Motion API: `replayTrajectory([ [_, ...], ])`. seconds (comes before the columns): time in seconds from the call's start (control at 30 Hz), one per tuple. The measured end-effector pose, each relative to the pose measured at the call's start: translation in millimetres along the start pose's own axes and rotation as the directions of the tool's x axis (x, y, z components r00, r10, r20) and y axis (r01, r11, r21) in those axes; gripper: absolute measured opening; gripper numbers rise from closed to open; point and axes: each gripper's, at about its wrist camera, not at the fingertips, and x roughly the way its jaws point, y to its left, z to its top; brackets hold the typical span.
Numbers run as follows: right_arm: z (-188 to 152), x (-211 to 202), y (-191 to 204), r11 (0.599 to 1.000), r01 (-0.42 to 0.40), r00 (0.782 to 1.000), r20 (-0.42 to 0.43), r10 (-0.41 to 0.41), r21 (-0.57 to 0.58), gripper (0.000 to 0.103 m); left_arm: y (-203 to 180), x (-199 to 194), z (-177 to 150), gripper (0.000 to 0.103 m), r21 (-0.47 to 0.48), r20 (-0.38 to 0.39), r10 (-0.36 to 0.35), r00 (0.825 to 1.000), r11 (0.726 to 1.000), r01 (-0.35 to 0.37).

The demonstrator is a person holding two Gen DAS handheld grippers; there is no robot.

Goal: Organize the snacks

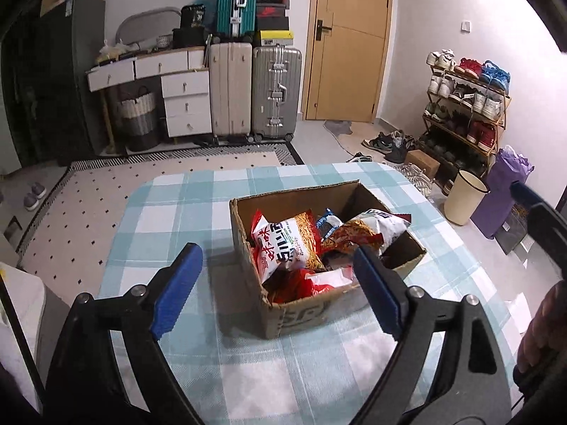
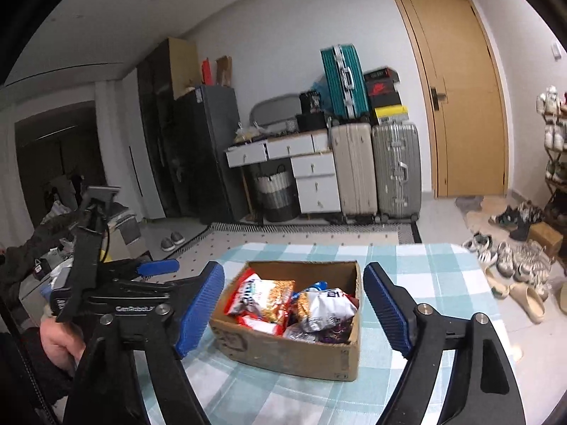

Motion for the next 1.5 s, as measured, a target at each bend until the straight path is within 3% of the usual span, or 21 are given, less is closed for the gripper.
replayTrajectory([
  [0.1,-3,-22,12,1.000,0.003,1.000,0.030,-0.002,-0.024,0.088,-4,-22,-8,0.092,0.008,0.042,-0.001,0.999,1.000,0.001],
  [0.17,-6,-35,18,1.000,0.007,0.999,0.049,-0.006,-0.029,0.089,-7,-34,-12,0.103,0.012,0.069,0.007,0.998,1.000,-0.008],
  [0.5,-40,-73,25,1.000,0.026,0.993,0.111,-0.026,-0.001,0.097,-11,-74,-53,0.103,0.036,0.167,0.070,0.983,0.996,-0.077],
  [0.67,-55,-78,22,0.999,0.048,0.991,0.128,-0.045,-0.018,0.097,-1,-79,-76,0.103,-0.004,0.210,0.117,0.971,0.993,-0.119],
  [0.87,-81,-79,23,0.995,0.089,0.989,0.123,-0.082,-0.048,0.098,7,-74,-102,0.103,-0.018,0.267,0.170,0.949,0.985,-0.172],
  [0.93,-90,-77,19,0.994,0.100,0.988,0.120,-0.094,-0.048,0.098,9,-78,-113,0.103,-0.033,0.310,0.205,0.928,0.978,-0.205],
  [1.1,-112,-69,8,0.989,0.140,0.984,0.113,-0.135,-0.039,0.098,15,-71,-126,0.103,-0.045,0.339,0.205,0.918,0.978,-0.202],
  [1.4,-136,-45,-6,0.979,0.201,0.976,0.097,-0.196,-0.041,0.098,25,-42,-144,0.103,-0.048,0.335,0.204,0.920,0.979,-0.199],
  [1.5,-132,-37,-10,0.980,0.196,0.978,0.086,-0.192,-0.042,0.098,32,-32,-144,0.103,-0.068,0.307,0.191,0.932,0.982,-0.179],
])
